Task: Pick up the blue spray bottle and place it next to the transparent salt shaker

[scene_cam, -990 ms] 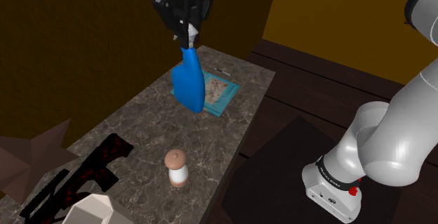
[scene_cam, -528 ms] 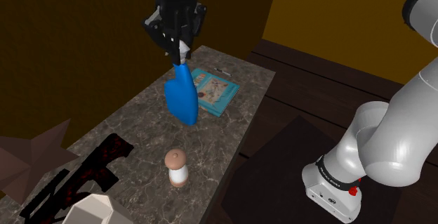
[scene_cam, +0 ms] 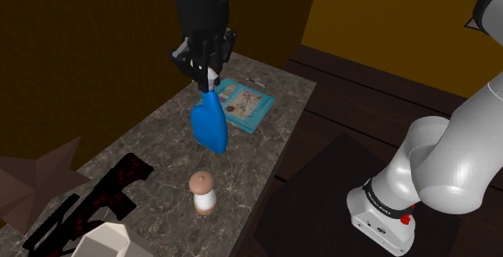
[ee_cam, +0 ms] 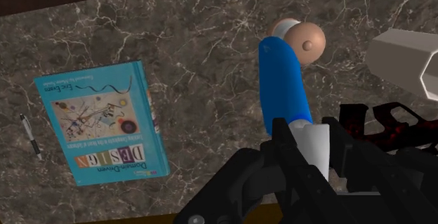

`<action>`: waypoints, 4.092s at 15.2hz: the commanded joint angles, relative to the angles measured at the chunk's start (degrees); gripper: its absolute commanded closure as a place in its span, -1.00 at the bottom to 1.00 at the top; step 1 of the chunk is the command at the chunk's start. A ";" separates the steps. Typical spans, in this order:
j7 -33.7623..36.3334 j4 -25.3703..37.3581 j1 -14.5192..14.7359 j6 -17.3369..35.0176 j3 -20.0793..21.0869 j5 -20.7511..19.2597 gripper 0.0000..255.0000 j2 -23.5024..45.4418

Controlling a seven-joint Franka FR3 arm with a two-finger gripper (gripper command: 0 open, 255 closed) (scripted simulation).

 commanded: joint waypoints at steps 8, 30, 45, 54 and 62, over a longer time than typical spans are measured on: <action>-0.46 -8.84 -0.15 7.43 -0.17 0.48 1.00 -1.52; -0.25 -24.24 0.00 24.21 0.02 0.08 1.00 -0.06; 0.75 -30.66 0.20 34.44 0.13 -1.38 1.00 3.95; 0.75 -30.65 0.20 34.44 0.13 -1.38 -1.00 3.95; -0.04 -26.45 0.02 27.43 0.08 -0.27 -1.00 0.99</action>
